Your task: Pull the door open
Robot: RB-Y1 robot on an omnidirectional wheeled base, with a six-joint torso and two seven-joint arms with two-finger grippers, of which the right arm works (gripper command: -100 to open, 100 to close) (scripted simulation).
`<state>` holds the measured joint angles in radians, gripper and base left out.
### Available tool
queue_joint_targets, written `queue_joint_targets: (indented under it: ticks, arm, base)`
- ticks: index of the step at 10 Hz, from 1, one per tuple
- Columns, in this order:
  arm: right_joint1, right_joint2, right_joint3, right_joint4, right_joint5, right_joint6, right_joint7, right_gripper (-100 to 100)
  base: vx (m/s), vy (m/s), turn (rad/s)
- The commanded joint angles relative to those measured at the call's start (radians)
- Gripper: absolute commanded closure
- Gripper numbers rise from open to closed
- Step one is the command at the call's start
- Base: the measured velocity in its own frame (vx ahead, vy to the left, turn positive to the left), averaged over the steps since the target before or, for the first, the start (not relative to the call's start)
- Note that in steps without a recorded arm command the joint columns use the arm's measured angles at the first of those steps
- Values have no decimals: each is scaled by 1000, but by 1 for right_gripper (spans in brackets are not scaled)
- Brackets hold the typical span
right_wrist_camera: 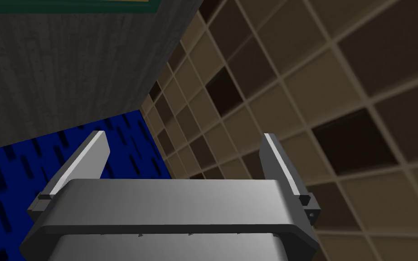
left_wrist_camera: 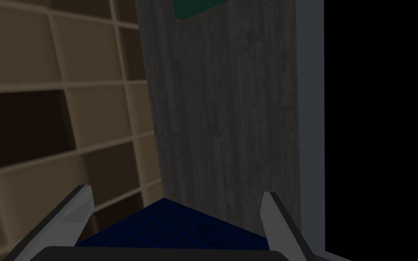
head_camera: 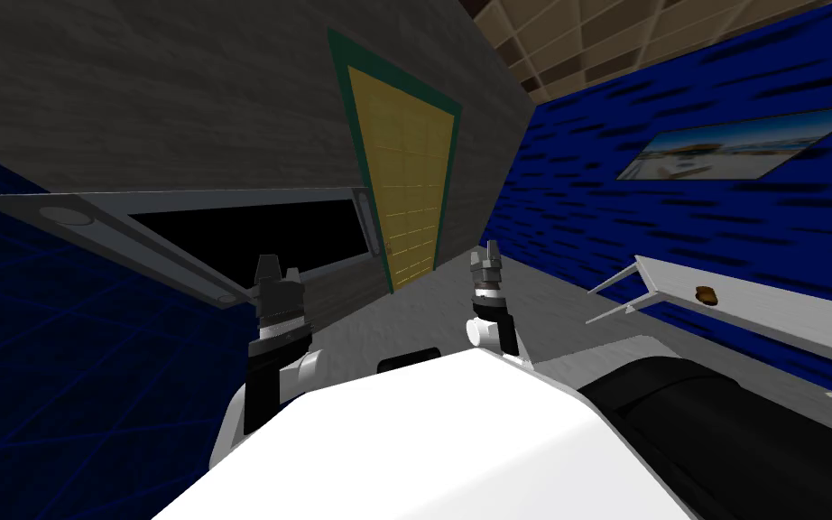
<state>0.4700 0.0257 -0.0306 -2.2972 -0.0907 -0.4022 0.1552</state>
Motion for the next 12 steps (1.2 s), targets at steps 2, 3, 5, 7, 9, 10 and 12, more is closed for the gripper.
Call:
queue_joint_targets:
  ticks: [2, 3, 5, 7, 9, 10, 12]
  arm:
    - [-6, -17, -2, 51, 0, -18, 48, -100]
    - [-9, -24, -3, 74, 0, -26, 70, -100]
    - [-13, -33, -5, 105, -1, -37, 100, -100]
    - [-16, -42, -6, 137, -1, -48, 130, -100]
    - [-21, -52, -8, 177, -1, -62, 167, -100]
    - [-24, -56, -8, 197, -1, -69, 186, -100]
    - [-29, -66, -10, 239, -1, -84, 226, -100]
  base:
    - [79, 8, 109]
    - [142, 36, 127]
    - [130, 24, 76]
    - [89, 13, 81]
    - [80, 12, 99]
    - [84, 15, 95]
    - [89, 12, 101]
